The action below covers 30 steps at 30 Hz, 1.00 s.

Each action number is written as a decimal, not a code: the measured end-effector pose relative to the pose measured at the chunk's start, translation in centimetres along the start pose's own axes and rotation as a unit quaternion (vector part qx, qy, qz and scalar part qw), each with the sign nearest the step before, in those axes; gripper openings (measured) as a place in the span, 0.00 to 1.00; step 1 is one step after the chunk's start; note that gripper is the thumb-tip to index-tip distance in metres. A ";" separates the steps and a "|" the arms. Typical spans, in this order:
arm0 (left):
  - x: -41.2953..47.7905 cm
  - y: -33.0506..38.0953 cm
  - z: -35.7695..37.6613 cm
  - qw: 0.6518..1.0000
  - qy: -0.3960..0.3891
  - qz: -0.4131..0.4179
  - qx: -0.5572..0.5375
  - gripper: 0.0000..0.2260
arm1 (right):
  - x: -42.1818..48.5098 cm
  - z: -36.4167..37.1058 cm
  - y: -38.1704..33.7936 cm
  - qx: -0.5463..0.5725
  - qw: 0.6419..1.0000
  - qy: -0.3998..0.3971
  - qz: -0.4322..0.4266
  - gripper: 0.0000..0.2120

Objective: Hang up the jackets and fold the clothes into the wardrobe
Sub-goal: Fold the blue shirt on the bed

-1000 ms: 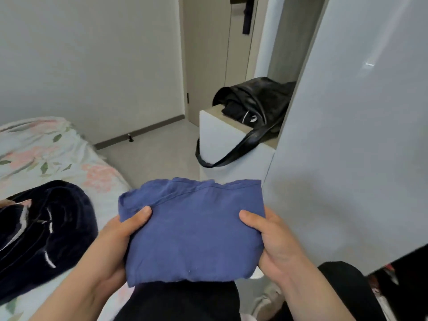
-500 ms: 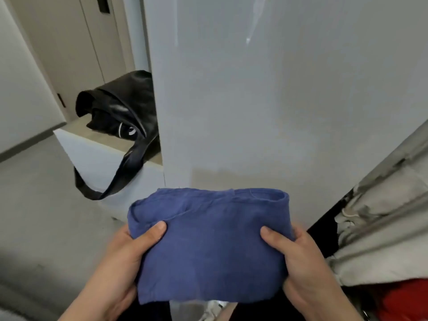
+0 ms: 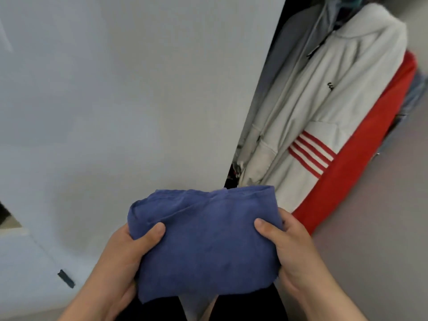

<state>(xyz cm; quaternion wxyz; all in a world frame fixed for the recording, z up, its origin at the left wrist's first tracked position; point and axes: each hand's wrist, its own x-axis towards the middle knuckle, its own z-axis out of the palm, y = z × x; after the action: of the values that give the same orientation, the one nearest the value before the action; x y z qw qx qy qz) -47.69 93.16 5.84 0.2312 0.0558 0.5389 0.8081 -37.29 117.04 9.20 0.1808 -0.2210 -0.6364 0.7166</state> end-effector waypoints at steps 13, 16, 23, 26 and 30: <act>3.2 -1.1 10.3 0.992 -0.078 -0.011 0.095 0.12 | -3.7 -8.6 -1.9 0.011 0.980 0.188 -0.066 0.11; 4.8 -1.0 12.4 0.991 -0.069 0.009 0.111 0.07 | -3.1 -9.3 -1.9 0.009 0.975 0.209 -0.071 0.10; 11.1 -0.9 16.9 0.991 -0.038 0.010 0.129 0.06 | 1.4 -9.2 -3.7 0.006 0.970 0.228 -0.083 0.08; 13.4 -0.1 19.6 0.984 -0.074 0.012 0.160 0.09 | 3.3 -8.7 -6.2 0.002 0.954 0.284 -0.096 0.09; 14.4 4.1 23.7 0.962 -0.142 0.024 0.233 0.07 | 4.6 -7.3 -11.4 -0.003 0.938 0.336 -0.088 0.07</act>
<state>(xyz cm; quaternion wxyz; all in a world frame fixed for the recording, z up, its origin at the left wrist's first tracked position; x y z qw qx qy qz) -53.76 118.13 17.01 0.2662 0.2352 0.6721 0.6497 -37.40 126.96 19.40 0.4462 -0.3924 -0.5574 0.5798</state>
